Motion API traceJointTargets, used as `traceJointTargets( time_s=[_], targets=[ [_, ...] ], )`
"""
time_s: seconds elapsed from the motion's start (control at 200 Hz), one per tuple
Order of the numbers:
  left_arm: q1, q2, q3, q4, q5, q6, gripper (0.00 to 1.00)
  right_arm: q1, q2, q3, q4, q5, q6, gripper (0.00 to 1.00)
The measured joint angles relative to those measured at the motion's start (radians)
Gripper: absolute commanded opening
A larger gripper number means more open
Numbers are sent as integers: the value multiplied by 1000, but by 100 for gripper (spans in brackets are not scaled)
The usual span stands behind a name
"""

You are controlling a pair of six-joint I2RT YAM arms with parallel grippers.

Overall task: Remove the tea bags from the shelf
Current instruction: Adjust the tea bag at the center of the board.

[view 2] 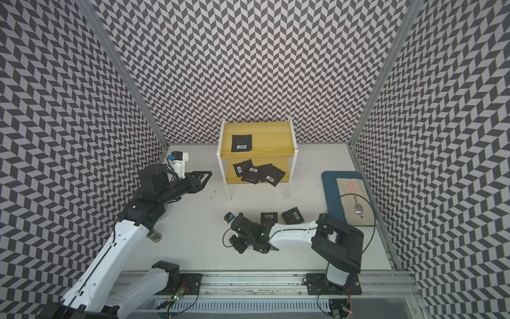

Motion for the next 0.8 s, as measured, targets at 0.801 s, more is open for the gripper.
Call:
traceJointTargets(
  time_s=[0.801],
  targets=[
    [0, 0, 0, 1, 11, -3, 53, -87, -40, -91, -21, 49, -30, 42]
  ],
)
